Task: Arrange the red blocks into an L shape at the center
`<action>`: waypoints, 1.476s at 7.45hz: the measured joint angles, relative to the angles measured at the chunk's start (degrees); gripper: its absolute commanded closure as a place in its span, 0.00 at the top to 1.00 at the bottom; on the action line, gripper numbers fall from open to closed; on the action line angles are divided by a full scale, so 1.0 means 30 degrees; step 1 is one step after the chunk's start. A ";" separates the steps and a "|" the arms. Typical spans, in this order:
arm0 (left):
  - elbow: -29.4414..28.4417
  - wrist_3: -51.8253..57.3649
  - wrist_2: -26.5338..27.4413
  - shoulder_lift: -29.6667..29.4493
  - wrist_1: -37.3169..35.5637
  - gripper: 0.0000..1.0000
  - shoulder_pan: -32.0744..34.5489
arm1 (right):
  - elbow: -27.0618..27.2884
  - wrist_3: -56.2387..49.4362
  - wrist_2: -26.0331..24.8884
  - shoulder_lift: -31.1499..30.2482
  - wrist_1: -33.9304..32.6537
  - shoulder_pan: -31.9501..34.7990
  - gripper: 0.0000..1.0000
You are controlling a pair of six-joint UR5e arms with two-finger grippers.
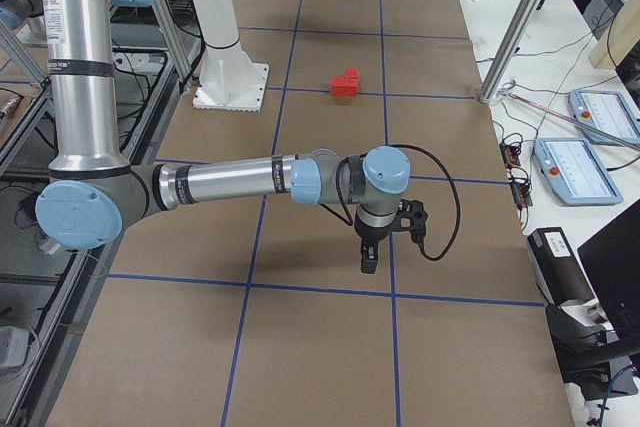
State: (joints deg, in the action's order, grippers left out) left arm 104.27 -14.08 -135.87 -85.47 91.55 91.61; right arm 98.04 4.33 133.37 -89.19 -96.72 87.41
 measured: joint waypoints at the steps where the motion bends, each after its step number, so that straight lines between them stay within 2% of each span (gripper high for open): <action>1: 0.0239 -0.0011 0.0005 0.0274 0.0011 1.00 -0.0002 | 0.0105 -0.0005 0.0414 -0.0090 -0.0009 0.0006 1.00; 5: 0.0393 -0.0022 -0.0032 0.0531 0.0041 1.00 -0.0009 | 0.0388 0.0020 0.1113 -0.0197 0.0013 0.0011 1.00; 8: 0.0049 -0.0004 -0.0008 0.0481 0.0129 1.00 -0.0033 | 0.1769 -0.0008 0.0941 -0.0877 0.0027 0.0183 1.00; 11: 0.0015 -0.0018 -0.0041 0.0327 0.0157 1.00 -0.0038 | 0.1713 -0.0035 0.0825 -0.0816 0.0082 0.0243 1.00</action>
State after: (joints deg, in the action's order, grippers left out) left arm 104.31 -14.14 -135.99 -84.49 92.02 91.50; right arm 103.17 4.22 135.85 -91.64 -96.48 88.14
